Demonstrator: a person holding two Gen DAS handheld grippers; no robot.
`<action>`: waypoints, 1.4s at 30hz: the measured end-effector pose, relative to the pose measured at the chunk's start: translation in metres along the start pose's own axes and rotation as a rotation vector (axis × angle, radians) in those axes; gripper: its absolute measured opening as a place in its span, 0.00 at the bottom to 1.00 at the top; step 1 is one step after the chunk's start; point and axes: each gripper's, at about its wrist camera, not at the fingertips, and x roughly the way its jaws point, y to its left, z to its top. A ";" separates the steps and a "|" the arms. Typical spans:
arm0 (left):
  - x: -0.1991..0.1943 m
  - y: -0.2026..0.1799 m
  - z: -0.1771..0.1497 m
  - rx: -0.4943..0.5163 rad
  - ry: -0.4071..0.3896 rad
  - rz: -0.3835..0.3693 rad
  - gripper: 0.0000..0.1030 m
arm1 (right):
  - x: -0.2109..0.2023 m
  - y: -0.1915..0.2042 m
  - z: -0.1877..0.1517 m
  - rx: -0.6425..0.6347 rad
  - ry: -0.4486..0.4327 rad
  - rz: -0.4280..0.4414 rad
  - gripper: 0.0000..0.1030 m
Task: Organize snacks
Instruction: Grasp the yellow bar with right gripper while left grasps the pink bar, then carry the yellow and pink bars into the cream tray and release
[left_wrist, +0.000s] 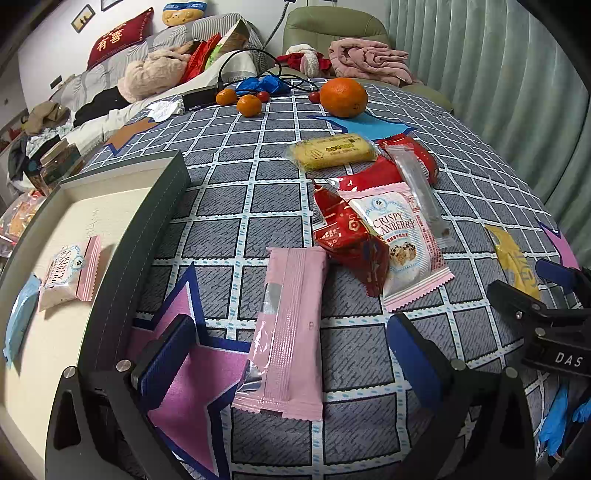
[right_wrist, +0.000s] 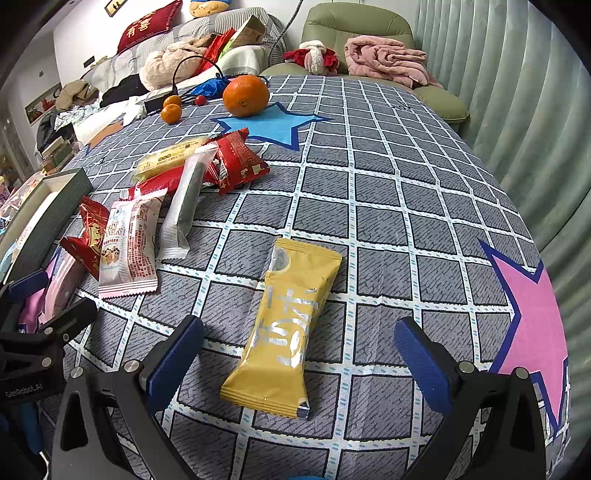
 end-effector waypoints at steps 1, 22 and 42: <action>0.000 0.000 0.000 0.000 0.000 0.000 1.00 | 0.000 0.000 0.000 0.000 0.000 0.000 1.00; 0.002 0.001 0.009 0.007 0.067 -0.002 1.00 | 0.004 0.000 0.009 0.007 0.105 -0.008 1.00; -0.050 0.029 -0.004 -0.106 0.079 -0.119 0.25 | -0.026 0.007 0.006 -0.038 0.179 0.156 0.25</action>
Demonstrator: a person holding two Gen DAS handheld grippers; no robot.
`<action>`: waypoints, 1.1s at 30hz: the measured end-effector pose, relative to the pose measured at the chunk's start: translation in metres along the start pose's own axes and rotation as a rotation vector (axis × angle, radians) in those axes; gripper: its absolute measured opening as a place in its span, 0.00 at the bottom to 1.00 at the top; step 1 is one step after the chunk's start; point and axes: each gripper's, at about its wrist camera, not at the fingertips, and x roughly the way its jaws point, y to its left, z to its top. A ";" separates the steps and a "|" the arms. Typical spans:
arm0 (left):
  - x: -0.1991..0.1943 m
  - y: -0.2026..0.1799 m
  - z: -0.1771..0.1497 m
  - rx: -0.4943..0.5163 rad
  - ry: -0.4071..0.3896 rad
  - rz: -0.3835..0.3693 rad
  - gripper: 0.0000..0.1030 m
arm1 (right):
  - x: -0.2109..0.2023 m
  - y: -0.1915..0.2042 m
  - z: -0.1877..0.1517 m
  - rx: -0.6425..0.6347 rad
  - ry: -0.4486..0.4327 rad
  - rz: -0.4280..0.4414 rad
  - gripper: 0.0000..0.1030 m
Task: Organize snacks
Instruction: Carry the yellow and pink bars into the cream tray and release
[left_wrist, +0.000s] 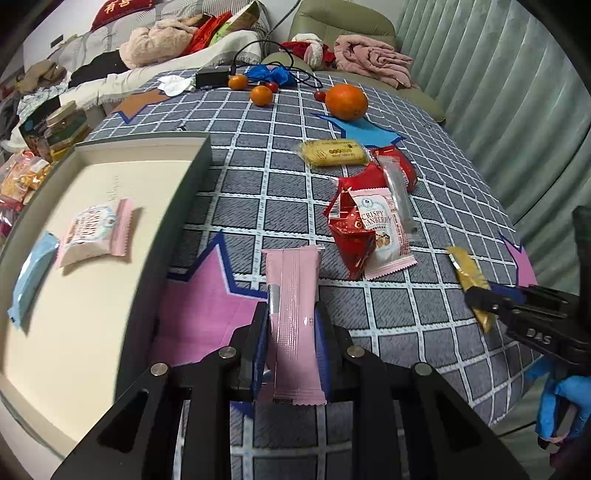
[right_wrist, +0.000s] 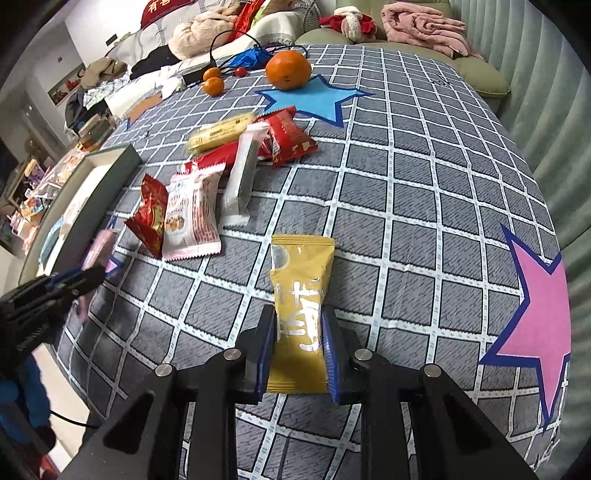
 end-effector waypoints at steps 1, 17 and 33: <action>-0.002 0.000 -0.001 0.002 -0.003 0.002 0.25 | 0.002 0.001 -0.001 -0.001 0.010 -0.004 0.25; -0.065 0.021 0.009 0.058 -0.123 0.092 0.25 | 0.006 0.021 0.016 -0.021 0.022 0.001 0.23; -0.105 0.132 0.042 -0.038 -0.195 0.288 0.25 | -0.025 0.157 0.088 -0.210 -0.050 0.244 0.23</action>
